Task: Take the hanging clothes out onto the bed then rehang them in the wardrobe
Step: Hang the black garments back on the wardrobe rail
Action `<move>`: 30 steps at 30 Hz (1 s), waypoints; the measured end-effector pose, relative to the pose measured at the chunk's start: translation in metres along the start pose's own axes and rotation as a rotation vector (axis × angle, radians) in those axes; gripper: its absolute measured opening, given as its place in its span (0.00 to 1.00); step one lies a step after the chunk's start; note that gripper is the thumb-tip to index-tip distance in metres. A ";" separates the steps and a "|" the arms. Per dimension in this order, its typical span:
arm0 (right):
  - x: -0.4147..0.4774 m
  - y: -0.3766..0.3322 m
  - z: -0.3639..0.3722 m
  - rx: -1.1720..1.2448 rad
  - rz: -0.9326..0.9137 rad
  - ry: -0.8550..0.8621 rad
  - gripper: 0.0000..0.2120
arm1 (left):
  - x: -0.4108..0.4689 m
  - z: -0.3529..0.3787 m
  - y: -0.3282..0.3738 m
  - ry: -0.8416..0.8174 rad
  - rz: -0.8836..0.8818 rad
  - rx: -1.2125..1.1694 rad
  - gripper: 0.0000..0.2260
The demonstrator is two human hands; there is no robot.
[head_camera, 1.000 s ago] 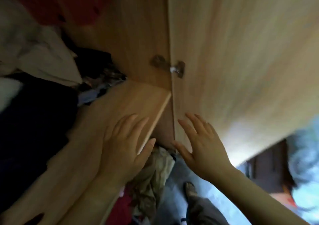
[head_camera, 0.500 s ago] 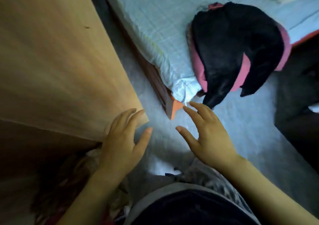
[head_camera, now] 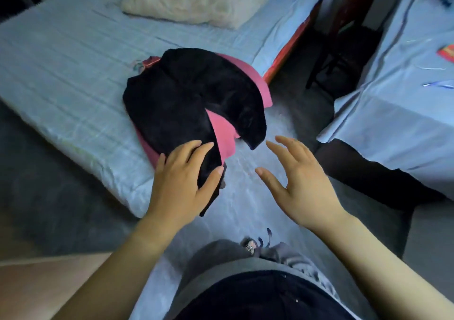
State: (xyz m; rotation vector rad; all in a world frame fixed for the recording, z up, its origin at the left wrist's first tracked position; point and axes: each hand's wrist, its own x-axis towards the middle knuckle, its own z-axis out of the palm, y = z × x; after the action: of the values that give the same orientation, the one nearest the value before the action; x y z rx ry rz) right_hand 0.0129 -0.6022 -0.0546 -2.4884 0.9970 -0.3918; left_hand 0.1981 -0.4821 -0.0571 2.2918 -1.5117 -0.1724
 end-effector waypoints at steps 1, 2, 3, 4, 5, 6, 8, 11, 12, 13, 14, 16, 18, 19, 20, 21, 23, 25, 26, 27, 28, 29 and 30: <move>0.008 0.010 -0.005 0.005 0.021 0.008 0.29 | 0.015 0.004 0.005 -0.010 -0.006 -0.007 0.25; 0.017 0.020 -0.009 0.009 0.039 0.013 0.29 | 0.029 0.009 0.011 -0.016 -0.007 -0.009 0.25; 0.025 0.029 -0.011 0.012 0.059 0.014 0.30 | 0.043 0.013 0.017 -0.023 -0.005 -0.012 0.25; 0.034 0.037 -0.012 0.023 0.080 0.013 0.30 | 0.057 0.018 0.023 -0.033 0.001 -0.015 0.25; 0.044 0.044 -0.013 0.037 0.101 0.016 0.31 | 0.072 0.023 0.028 -0.042 0.009 -0.016 0.25; 0.054 0.052 -0.014 0.051 0.117 0.023 0.31 | 0.087 0.028 0.032 -0.051 0.021 -0.014 0.25; 0.075 0.067 -0.015 0.072 0.136 0.040 0.30 | 0.118 0.037 0.036 -0.081 0.046 -0.010 0.25; 0.116 0.094 -0.020 0.061 0.155 0.062 0.28 | 0.175 0.052 0.032 -0.117 0.047 -0.012 0.28; 0.135 0.104 -0.020 0.050 0.158 0.063 0.28 | 0.197 0.057 0.029 -0.121 0.041 -0.012 0.28; 0.155 0.112 -0.021 0.043 0.158 0.058 0.27 | 0.218 0.060 0.026 -0.119 0.034 -0.015 0.28; 0.178 0.119 -0.020 0.038 0.154 0.052 0.27 | 0.239 0.063 0.022 -0.113 0.027 -0.017 0.28; 0.229 0.124 -0.021 0.035 0.131 0.031 0.28 | 0.282 0.062 0.012 -0.092 0.009 -0.011 0.28; 0.279 0.122 -0.023 0.032 0.074 0.002 0.29 | 0.322 0.054 -0.002 -0.060 -0.015 -0.001 0.27; 0.304 0.120 -0.024 0.029 0.031 -0.006 0.29 | 0.340 0.049 -0.010 -0.039 -0.039 0.005 0.28; 0.329 0.118 -0.026 0.027 -0.011 -0.010 0.29 | 0.357 0.044 -0.018 -0.021 -0.067 0.014 0.28; 0.353 0.117 -0.027 0.029 -0.042 -0.021 0.29 | 0.372 0.039 -0.026 -0.008 -0.097 0.024 0.28; 0.395 0.114 -0.025 0.044 -0.080 -0.064 0.27 | 0.391 0.033 -0.041 0.003 -0.173 0.038 0.29; 0.427 0.110 -0.017 0.054 -0.132 -0.106 0.27 | 0.395 0.032 -0.058 0.005 -0.269 0.049 0.29; 0.441 0.107 -0.011 0.060 -0.162 -0.134 0.28 | 0.392 0.031 -0.068 0.008 -0.327 0.057 0.29; 0.456 0.103 -0.005 0.069 -0.194 -0.173 0.29 | 0.389 0.030 -0.079 0.014 -0.393 0.064 0.29; 0.472 0.098 0.002 0.080 -0.229 -0.219 0.29 | 0.387 0.029 -0.090 0.021 -0.464 0.071 0.30; 0.489 0.094 0.010 0.087 -0.273 -0.268 0.29 | 0.385 0.027 -0.100 0.034 -0.534 0.080 0.30; 0.507 0.089 0.018 0.090 -0.327 -0.312 0.28 | 0.384 0.024 -0.109 0.054 -0.598 0.090 0.30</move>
State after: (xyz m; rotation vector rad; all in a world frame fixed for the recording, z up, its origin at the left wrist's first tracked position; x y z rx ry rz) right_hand 0.3240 -1.0129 -0.0632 -2.5289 0.4424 -0.1332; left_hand 0.4423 -0.7984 -0.0793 2.7335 -0.7814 -0.2026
